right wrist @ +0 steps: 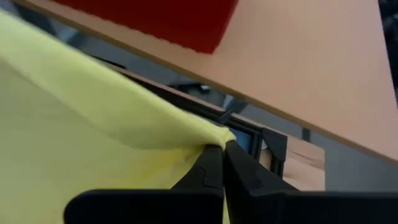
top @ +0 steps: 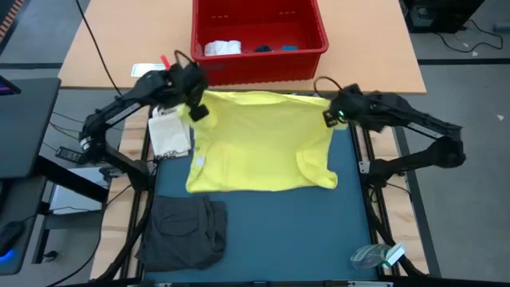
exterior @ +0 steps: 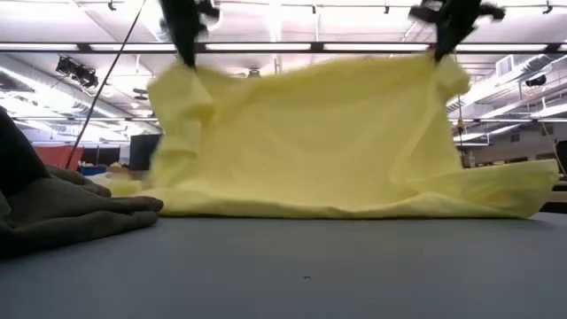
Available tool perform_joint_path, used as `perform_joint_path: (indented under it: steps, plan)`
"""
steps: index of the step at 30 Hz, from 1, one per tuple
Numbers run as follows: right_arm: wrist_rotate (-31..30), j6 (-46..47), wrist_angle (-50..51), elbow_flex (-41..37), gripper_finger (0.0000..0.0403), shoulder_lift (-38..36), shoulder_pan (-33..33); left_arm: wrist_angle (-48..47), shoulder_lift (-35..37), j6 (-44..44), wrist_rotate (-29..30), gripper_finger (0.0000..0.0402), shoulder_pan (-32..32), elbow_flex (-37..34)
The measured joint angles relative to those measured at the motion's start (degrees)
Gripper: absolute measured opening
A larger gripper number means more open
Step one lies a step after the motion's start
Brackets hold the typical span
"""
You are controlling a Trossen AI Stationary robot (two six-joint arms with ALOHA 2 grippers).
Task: Fold laundry
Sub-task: Fold the yellow shirt
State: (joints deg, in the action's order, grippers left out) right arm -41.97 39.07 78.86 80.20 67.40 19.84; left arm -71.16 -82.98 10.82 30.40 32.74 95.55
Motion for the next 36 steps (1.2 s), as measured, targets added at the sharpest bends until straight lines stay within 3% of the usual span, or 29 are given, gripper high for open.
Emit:
perform_joint_path:
  steps: [3,6,9,12,14,18,22,24,26,31,36]
  plan:
    - [1.4,-6.5,-9.34,-4.34,0.0007,1.88,7.74,18.77,-0.68,6.87,-2.98,0.0012,8.6,-8.89]
    - [11.76,-10.77,-14.86,-6.27,0.0039,5.04,14.74,31.5,-2.1,7.16,-4.51,0.0038,13.82,-14.5]
    - [21.77,-11.18,-15.4,-6.81,0.0094,8.02,19.38,31.01,-3.53,4.54,-11.28,0.0084,16.85,-15.66]
    - [21.61,-10.28,-14.98,-6.81,0.0152,9.8,20.95,25.82,-4.71,2.67,-17.23,0.0138,18.38,-15.81]
    - [19.35,-10.14,-15.61,-6.81,0.0182,9.98,20.84,23.17,-5.01,2.46,-17.91,0.0171,18.59,-15.84]
    - [19.42,-9.57,-16.17,-6.75,0.0209,9.53,18.95,16.12,-3.73,3.12,-21.83,0.0215,18.06,-15.84]
    - [32.47,-11.67,-16.29,-7.0,0.0207,9.26,14.26,9.25,-0.54,4.19,-36.7,0.0219,16.23,-16.7]
    - [37.19,-14.13,-18.2,-8.81,0.0205,9.26,10.33,8.56,1.36,5.56,-43.87,0.0212,14.41,-19.99]
    - [39.75,-16.9,-20.69,-11.34,0.0205,9.26,6.41,9.4,3.14,7.07,-47.35,0.0202,11.84,-25.24]
    - [46.27,-18.62,-29.58,-19.61,0.0205,9.33,-2.5,10.95,7.65,8.38,-48.53,0.0183,2.26,-38.68]
    - [46.65,-18.26,-38.58,-26.75,0.0205,9.33,-10.4,14.55,11.24,7.48,-45.0,0.0183,-8.36,-48.68]
